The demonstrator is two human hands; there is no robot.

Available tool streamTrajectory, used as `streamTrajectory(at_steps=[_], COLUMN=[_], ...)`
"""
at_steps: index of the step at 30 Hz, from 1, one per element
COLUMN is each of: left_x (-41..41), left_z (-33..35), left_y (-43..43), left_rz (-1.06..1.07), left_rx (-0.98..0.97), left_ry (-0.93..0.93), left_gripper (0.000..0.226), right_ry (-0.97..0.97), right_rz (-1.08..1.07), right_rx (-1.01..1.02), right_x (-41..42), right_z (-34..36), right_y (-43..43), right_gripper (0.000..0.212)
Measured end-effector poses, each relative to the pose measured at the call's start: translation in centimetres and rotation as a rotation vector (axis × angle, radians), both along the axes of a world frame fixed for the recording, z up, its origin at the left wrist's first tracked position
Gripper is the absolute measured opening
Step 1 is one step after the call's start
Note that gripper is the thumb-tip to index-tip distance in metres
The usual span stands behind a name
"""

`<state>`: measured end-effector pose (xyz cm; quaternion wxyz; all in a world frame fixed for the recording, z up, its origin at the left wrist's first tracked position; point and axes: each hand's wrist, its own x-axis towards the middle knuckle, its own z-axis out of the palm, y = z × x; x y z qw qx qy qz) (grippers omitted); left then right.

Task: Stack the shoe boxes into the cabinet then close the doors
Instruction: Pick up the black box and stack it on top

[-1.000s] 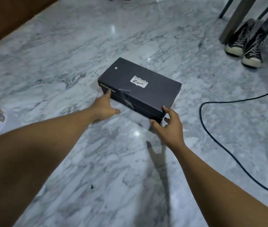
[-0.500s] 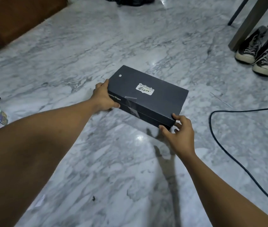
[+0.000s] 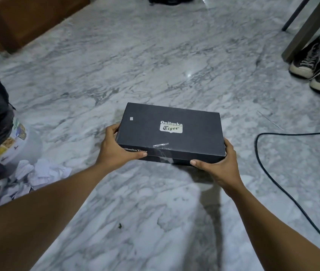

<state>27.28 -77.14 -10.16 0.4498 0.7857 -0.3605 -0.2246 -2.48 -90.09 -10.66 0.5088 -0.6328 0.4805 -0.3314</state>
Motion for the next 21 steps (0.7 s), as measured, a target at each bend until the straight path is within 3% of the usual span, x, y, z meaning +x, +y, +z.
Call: streamTrajectory(at_steps=[4, 7, 11, 16, 21], left_x=[-0.5, -1.5, -3.8, -5.7, -8.3], left_z=[0.5, 1.2, 3.3, 6.6, 11.0], left_y=[1.9, 5.6, 13.2, 25.0, 35.2], left_rz=[-0.016, -0.017, 0.064, 0.197, 0.302], left_rx=[-0.013, -0.003, 0.047, 0.061, 0.028], left_ry=[0.108, 0.135, 0.173, 0.233, 0.191], left_gripper=[0.123, 0.115, 0.112, 0.124, 0.103], right_ry=[-0.099, -0.097, -0.096, -0.093, -0.073], right_rz=[0.025, 0.039, 0.077, 0.208, 0.324], right_rx=[0.059, 0.088, 0.111, 0.133, 0.131], right_x=[0.0, -0.4, -0.6, -0.5, -0.8], right_z=[1.0, 1.7, 4.2, 8.6, 13.6], right_y=[1.9, 4.7, 10.6, 18.7, 26.9], right_gripper=[0.109, 0.103, 0.082, 0.081, 0.074])
